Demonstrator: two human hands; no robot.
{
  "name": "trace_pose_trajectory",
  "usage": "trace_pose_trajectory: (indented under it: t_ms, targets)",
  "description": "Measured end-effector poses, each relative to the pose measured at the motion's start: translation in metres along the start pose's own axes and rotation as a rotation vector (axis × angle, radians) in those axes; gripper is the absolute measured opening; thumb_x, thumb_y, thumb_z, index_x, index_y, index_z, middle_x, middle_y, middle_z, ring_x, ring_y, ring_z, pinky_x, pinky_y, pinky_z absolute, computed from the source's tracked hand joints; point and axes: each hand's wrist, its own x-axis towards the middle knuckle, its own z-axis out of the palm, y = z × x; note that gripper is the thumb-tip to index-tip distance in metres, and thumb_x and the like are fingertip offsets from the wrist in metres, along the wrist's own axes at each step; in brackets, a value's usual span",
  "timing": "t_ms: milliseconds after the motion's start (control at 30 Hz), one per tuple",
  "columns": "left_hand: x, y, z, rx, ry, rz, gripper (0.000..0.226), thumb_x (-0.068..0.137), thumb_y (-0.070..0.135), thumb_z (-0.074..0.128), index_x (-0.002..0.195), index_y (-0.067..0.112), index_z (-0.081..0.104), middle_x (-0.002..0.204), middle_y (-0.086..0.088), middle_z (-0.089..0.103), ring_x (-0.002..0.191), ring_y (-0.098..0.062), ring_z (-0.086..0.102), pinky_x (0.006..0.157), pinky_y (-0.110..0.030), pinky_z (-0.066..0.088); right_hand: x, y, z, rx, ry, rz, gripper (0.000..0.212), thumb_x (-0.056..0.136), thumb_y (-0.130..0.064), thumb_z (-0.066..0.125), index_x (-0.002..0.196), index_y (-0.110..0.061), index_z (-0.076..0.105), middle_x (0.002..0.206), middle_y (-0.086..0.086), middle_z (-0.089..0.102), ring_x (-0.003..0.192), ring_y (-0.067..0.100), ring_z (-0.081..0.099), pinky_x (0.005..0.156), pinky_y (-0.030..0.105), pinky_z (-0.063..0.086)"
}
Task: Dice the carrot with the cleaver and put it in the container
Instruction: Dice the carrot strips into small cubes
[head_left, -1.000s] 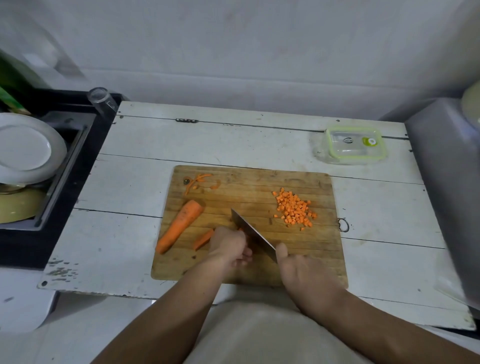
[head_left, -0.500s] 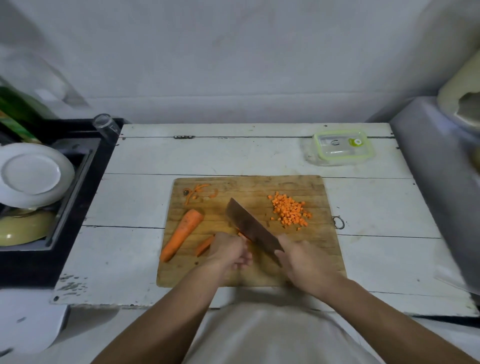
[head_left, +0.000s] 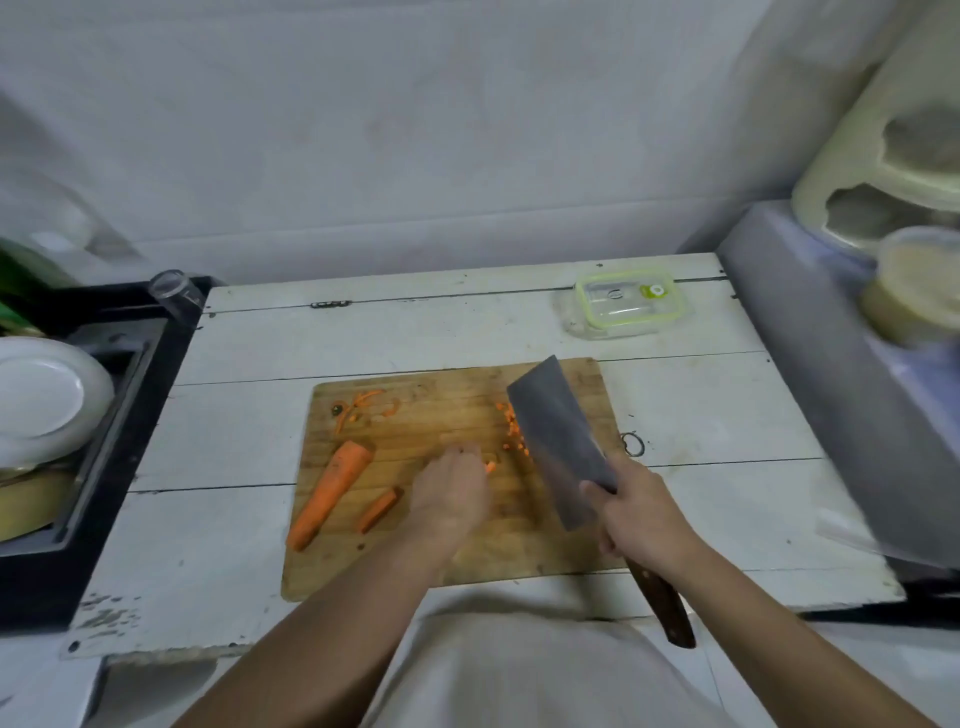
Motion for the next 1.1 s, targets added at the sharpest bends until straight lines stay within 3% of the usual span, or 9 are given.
trace_pose_trajectory:
  t_ms: [67,133,233,300,533,700,833,967,1100]
  targets:
    - [-0.006,-0.011,0.007,0.030,-0.002,0.153,0.022,0.099,0.026,0.057,0.120,0.020,0.058,0.129,-0.004,0.052,0.118,-0.033,0.056,0.096,-0.044,0.048,-0.002,0.007,0.000,-0.057,-0.018,-0.013,0.006,0.098,-0.017,0.053,0.095,-0.022,0.054,0.063,0.003,0.061,0.044,0.022,0.062,0.047,0.029,0.048]
    - [-0.014,-0.030,0.017,-0.033,0.039,0.194,0.020,0.098,0.030,0.061,0.118,0.025,0.061,0.127,0.002,0.051,0.119,-0.025,0.054,0.099,-0.040,0.047,-0.006,0.013,0.005,-0.184,-0.040,-0.047,0.008,0.099,-0.022,0.052,0.106,-0.021,0.056,0.072,-0.002,0.062,0.053,0.020,0.063,0.050,0.028,0.046]
    - [-0.026,-0.053,0.030,-0.153,0.124,0.214,0.027,0.097,0.035,0.064,0.123,0.028,0.062,0.121,0.009,0.051,0.113,-0.016,0.055,0.097,-0.033,0.048,-0.014,0.020,0.021,-0.463,-0.031,-0.130,0.025,0.100,-0.029,0.048,0.124,-0.021,0.052,0.099,0.002,0.065,0.087,0.026,0.063,0.068,0.031,0.046]
    - [-0.028,-0.055,0.034,-0.164,0.172,0.273,0.035,0.097,0.038,0.063,0.131,0.027,0.060,0.121,0.008,0.052,0.112,-0.014,0.054,0.096,-0.031,0.047,-0.019,0.019,0.034,-0.546,-0.018,-0.155,0.023,0.100,-0.031,0.044,0.121,-0.023,0.048,0.107,0.008,0.065,0.097,0.032,0.061,0.078,0.038,0.051]
    - [-0.037,-0.039,0.044,-0.226,0.283,0.247,0.017,0.102,0.026,0.052,0.113,0.024,0.064,0.110,0.005,0.053,0.092,-0.020,0.061,0.077,-0.038,0.052,-0.016,-0.008,0.059,-0.791,-0.085,-0.127,0.018,0.096,-0.006,0.035,0.108,-0.019,0.038,0.099,0.013,0.066,0.090,0.036,0.064,0.064,0.039,0.039]
    - [-0.038,-0.046,0.049,-0.289,0.299,0.233,0.024,0.101,0.020,0.054,0.122,0.022,0.065,0.114,0.004,0.055,0.098,-0.019,0.060,0.081,-0.036,0.052,0.002,-0.015,0.066,-0.642,-0.089,-0.186,0.007,0.104,-0.022,0.039,0.108,-0.020,0.043,0.094,0.011,0.065,0.081,0.032,0.062,0.065,0.039,0.047]
    - [-0.036,-0.052,0.052,-0.309,0.289,0.262,0.029,0.101,0.022,0.056,0.128,0.021,0.064,0.115,0.003,0.055,0.099,-0.018,0.060,0.083,-0.038,0.053,-0.004,-0.011,0.053,-0.650,-0.035,-0.184,0.015,0.105,-0.029,0.037,0.113,-0.018,0.044,0.095,0.013,0.065,0.086,0.037,0.063,0.064,0.039,0.043]
    - [-0.036,-0.062,0.057,-0.293,0.330,0.374,0.026,0.097,0.014,0.062,0.121,0.015,0.072,0.104,0.001,0.061,0.090,-0.018,0.060,0.074,-0.035,0.054,-0.022,-0.005,0.047,-0.731,-0.072,-0.205,0.008,0.103,-0.021,0.038,0.111,-0.022,0.040,0.090,0.009,0.065,0.078,0.033,0.061,0.065,0.044,0.051]
    - [-0.034,-0.064,0.057,-0.231,0.349,0.454,0.018,0.094,0.006,0.063,0.108,0.010,0.073,0.091,-0.002,0.058,0.081,-0.021,0.057,0.062,-0.037,0.050,-0.029,-0.003,0.051,-0.883,-0.139,-0.203,0.021,0.096,-0.009,0.040,0.114,-0.021,0.039,0.093,0.007,0.066,0.081,0.031,0.064,0.063,0.039,0.047]
